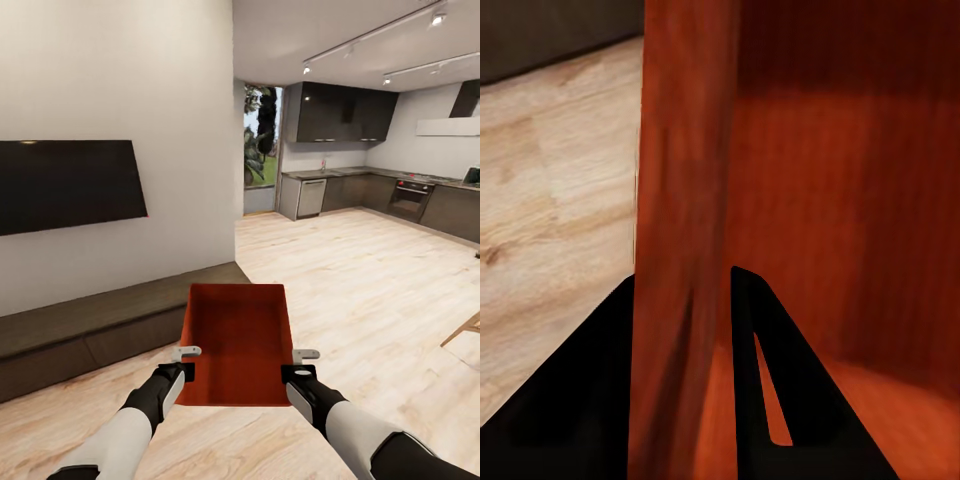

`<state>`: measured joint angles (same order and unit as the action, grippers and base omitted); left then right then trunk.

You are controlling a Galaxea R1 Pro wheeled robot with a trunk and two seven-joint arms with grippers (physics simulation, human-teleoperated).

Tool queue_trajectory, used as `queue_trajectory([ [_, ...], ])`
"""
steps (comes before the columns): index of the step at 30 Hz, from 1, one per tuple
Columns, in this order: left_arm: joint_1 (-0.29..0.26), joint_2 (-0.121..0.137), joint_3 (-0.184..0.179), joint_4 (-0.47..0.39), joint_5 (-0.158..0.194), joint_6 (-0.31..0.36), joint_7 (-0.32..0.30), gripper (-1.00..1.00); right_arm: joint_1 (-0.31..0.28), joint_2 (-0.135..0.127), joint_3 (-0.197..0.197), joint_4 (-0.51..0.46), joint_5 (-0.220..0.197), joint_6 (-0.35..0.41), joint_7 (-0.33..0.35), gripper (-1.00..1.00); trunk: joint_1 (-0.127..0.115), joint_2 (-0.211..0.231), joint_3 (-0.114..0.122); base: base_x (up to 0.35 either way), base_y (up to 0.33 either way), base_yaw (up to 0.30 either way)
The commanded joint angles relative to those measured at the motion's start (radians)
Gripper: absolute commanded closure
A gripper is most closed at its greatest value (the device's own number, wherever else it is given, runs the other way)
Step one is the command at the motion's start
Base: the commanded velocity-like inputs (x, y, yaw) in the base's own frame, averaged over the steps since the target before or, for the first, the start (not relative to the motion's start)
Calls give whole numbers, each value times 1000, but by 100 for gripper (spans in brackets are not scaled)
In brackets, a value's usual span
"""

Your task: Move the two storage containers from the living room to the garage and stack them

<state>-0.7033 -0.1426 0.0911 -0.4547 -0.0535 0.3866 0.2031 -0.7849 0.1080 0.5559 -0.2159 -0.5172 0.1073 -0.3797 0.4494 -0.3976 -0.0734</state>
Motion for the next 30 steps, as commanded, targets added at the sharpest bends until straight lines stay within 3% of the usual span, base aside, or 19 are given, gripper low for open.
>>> queue_trajectory([
  [1, 1, 3, 10, -1, -29, 11, 5, 100, -2, -1, -27, -28, 13, -6, -1, 100, 1, -2, -2, 0, 0, -288],
  [30, 1, 3, 10, -1, -32, 12, 5, 100, -2, 0, -27, -28, 13, -5, -1, 100, 1, -2, -2, 0, 0, -288],
])
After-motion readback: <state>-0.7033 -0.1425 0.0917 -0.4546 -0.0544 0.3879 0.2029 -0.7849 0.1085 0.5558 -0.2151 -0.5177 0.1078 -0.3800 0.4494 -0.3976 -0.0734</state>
